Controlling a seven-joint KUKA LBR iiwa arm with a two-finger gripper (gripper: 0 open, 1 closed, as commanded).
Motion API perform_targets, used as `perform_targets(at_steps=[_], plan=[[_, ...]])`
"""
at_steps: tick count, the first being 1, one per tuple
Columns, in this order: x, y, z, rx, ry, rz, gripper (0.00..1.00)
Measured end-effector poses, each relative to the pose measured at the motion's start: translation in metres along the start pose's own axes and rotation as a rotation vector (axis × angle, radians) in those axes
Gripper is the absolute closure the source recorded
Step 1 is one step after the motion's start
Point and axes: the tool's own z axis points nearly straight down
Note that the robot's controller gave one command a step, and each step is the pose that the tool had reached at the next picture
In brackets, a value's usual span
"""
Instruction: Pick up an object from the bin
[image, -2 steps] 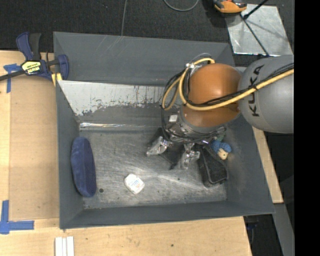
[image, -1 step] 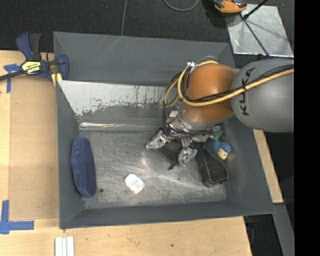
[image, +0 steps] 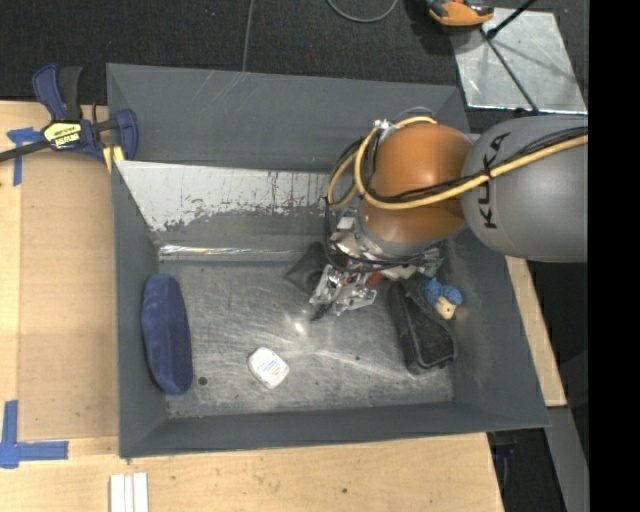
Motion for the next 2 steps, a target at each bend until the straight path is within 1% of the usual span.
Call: perform_targets(at_steps=[1, 2], plan=[[-0.002, -0.017, -0.084, -0.001, 0.01, -0.008, 1.0], [0.003, -0.014, -0.11, -0.006, 0.012, -0.019, 1.0]])
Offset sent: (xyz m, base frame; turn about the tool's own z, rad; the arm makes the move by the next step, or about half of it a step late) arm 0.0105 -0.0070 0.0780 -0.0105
